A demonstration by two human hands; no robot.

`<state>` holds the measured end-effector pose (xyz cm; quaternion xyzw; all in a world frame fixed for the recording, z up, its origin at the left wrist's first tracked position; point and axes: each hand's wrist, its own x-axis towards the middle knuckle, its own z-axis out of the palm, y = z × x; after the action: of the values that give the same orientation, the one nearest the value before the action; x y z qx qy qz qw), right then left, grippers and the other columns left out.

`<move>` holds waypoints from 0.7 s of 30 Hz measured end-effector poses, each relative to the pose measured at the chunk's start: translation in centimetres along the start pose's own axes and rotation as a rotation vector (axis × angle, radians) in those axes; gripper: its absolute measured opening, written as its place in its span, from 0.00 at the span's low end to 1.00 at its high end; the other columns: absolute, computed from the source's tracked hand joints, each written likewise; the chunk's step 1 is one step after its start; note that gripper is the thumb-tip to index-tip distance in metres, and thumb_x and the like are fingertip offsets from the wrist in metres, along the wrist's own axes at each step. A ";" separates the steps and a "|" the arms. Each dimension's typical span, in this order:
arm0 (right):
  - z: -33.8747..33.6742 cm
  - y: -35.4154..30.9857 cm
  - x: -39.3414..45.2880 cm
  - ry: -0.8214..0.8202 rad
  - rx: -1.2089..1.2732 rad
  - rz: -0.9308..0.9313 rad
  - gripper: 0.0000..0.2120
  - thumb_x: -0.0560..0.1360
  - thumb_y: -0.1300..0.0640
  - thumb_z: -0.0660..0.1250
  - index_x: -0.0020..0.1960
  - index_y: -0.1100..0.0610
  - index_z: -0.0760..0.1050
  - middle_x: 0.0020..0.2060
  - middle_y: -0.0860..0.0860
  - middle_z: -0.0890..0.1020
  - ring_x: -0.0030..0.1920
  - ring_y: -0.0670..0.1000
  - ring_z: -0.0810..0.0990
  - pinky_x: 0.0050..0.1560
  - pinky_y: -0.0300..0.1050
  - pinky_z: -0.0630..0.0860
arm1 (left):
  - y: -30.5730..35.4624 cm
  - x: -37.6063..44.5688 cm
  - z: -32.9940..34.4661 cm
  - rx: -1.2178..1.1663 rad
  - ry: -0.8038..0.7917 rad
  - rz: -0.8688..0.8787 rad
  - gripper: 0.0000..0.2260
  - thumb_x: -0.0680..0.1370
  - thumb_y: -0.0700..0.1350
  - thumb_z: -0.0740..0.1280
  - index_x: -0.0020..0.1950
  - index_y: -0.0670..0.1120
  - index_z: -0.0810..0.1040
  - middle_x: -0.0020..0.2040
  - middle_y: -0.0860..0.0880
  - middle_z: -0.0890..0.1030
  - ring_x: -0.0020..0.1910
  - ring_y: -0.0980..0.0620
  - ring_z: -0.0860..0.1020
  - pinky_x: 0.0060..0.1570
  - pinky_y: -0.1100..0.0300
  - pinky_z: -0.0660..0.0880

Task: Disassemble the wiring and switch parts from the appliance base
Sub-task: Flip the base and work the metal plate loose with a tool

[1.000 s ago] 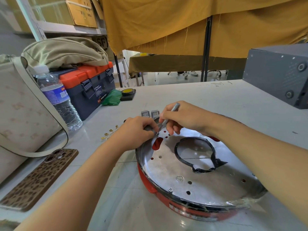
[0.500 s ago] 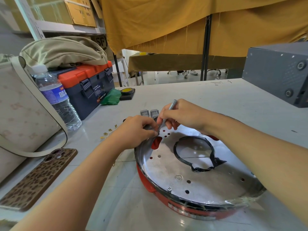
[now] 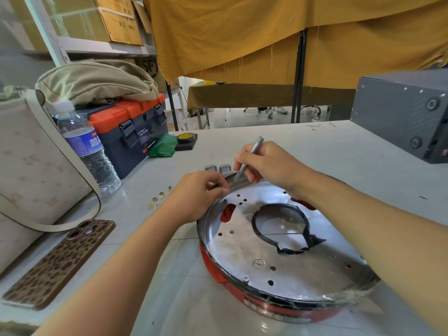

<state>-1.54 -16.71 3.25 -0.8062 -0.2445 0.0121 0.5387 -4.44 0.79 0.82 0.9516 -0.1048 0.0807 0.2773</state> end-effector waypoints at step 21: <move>0.3 -0.1 -4.9 -0.359 -0.781 -0.060 0.09 0.80 0.49 0.58 0.58 0.49 0.72 0.40 0.41 0.77 0.35 0.40 0.70 0.33 0.31 0.65 | -2.7 -2.5 -2.2 -0.416 0.242 -0.086 0.03 0.71 0.44 0.74 0.41 0.47 0.81 0.38 0.51 0.83 0.35 0.60 0.78 0.36 0.71 0.74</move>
<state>-5.99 -18.40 2.05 -0.9273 -0.3437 0.0430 0.1421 -6.40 4.59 0.76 0.8610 -0.0445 0.1587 0.4811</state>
